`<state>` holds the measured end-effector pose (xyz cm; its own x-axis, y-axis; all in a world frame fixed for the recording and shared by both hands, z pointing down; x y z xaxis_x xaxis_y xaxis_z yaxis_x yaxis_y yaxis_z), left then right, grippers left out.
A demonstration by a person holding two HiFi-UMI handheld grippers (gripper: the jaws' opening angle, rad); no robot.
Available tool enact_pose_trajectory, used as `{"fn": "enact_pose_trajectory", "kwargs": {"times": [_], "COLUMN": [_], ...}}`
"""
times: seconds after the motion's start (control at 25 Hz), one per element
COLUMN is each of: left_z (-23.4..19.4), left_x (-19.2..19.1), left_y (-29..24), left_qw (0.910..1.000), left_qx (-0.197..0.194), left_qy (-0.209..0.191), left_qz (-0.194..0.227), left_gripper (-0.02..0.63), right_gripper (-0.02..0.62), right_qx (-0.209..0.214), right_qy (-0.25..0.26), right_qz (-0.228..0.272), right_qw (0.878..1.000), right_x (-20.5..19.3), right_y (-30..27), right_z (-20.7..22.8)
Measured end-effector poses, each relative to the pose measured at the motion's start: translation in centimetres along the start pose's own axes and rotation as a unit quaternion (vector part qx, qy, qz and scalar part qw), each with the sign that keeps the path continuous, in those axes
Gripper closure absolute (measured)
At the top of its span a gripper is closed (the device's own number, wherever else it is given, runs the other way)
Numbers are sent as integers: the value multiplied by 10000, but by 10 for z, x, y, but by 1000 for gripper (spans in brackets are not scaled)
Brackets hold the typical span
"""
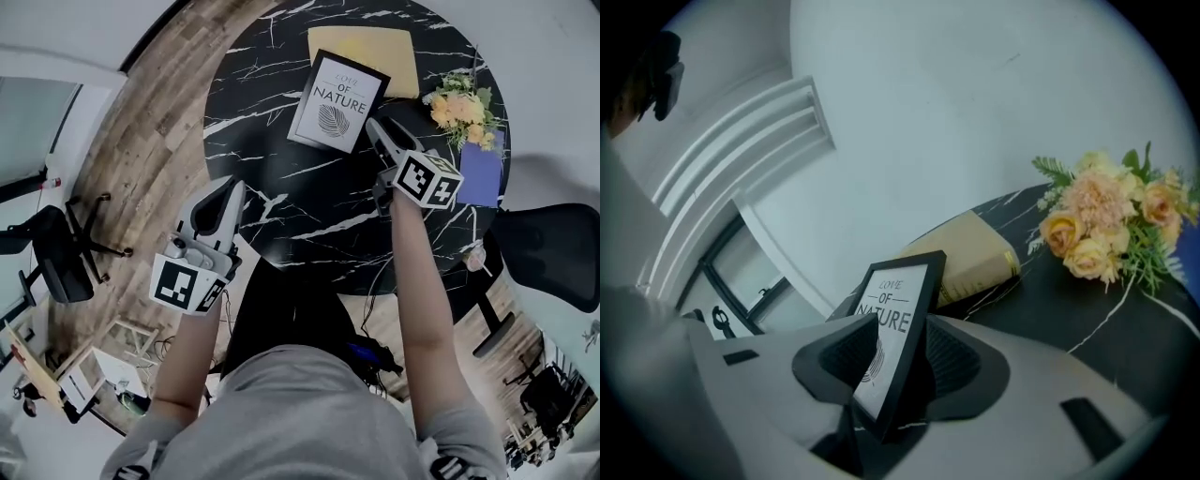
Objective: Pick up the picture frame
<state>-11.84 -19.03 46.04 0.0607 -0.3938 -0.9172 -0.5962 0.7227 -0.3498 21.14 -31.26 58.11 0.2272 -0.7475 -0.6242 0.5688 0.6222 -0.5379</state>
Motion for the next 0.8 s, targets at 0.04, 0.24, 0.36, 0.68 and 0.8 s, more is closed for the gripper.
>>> {"fn": "enact_pose_trajectory", "kwargs": {"times": [0.04,0.24,0.36,0.68,0.8], "left_z": [0,-1,-2,-7,-8], "left_x": [-1,-4,-6,-12,-14], "left_y": [0,0,1,7,10], "left_qw": [10000,10000,10000,9999,9998], "left_qx": [3,-4,-12,71,118], "left_qy": [6,45,54,107,129], "left_qz": [-10,-46,-57,-96,-108], "left_gripper": [600,600,600,600,600], "right_gripper": [440,382,368,367,367], "right_qx": [29,192,263,622,868], "right_qy": [-86,-503,-648,-1001,-1240], "right_qz": [-46,-322,-530,-961,-1186], "right_qw": [9999,9980,9961,9884,9814], "right_x": [-1,2,4,16,20], "right_y": [-5,-28,-38,-60,-70], "right_z": [4,16,19,21,24]}}
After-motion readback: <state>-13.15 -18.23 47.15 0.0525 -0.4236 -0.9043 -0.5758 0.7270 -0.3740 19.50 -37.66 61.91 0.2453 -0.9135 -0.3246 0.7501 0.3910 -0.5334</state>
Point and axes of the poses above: the fingertips, and each gripper's own axes: y backward along the fingers, z to its right, x out of its top, the point moved 9 cm from there along y, backward along the fingers, and after that the axes turned 6 degrees about -z, right-handed, at the moved point
